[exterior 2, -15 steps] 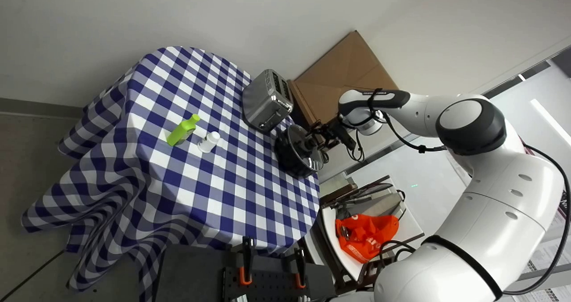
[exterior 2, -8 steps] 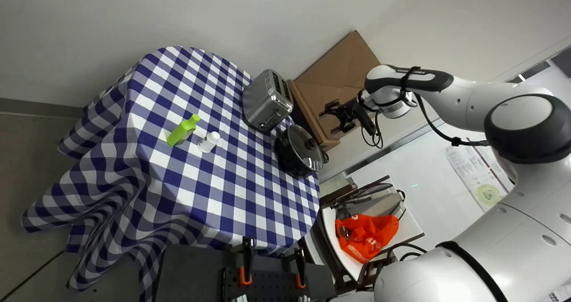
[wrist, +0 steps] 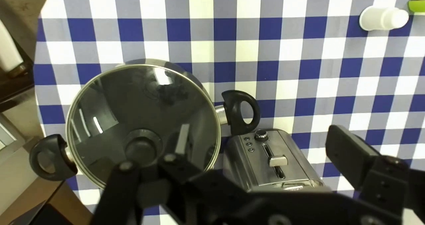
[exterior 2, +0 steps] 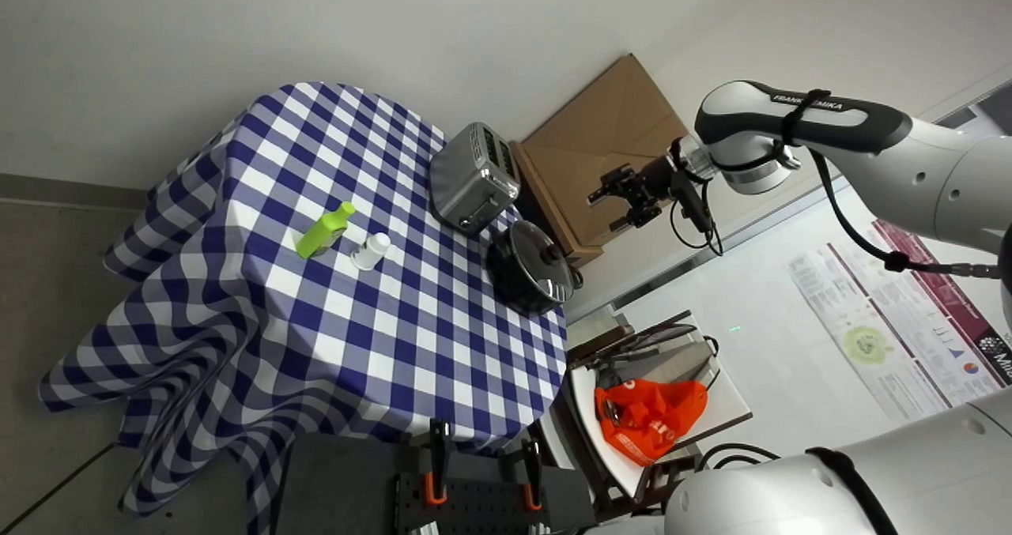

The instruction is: Pick up the lid from the table and put it on the pot

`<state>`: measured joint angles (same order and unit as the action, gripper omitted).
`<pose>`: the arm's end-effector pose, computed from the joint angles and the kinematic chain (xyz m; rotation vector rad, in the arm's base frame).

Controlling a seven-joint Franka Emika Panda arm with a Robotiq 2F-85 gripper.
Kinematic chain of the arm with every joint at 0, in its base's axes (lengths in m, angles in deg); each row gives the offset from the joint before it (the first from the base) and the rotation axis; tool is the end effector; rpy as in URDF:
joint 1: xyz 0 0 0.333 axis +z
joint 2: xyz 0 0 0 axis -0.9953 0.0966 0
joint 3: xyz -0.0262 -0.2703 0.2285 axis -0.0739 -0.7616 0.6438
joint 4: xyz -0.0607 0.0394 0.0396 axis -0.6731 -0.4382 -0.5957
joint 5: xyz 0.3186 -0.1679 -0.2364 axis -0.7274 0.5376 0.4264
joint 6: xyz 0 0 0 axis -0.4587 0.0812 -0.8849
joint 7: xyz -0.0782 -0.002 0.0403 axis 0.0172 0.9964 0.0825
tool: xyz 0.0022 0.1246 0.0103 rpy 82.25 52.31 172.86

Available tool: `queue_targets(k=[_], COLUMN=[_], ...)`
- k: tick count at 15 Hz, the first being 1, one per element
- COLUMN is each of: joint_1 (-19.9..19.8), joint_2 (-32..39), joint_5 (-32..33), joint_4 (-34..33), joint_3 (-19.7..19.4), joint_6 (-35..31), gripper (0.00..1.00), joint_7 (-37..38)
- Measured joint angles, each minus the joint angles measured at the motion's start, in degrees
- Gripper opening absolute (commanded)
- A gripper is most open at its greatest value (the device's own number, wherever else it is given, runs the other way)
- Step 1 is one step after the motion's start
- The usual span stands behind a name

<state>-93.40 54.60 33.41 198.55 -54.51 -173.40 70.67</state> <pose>0.5973 -0.1256 0.4295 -3.0899 0.1249 0.0000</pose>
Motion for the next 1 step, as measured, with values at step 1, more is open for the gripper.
queue_targets(k=[1], joint_1=[-0.09], joint_2=[0.61], joint_5=[0.00], joint_4=[-0.18], joint_3=[-0.27], joint_6=[-0.11], gripper=[1.00], joint_7=[0.00])
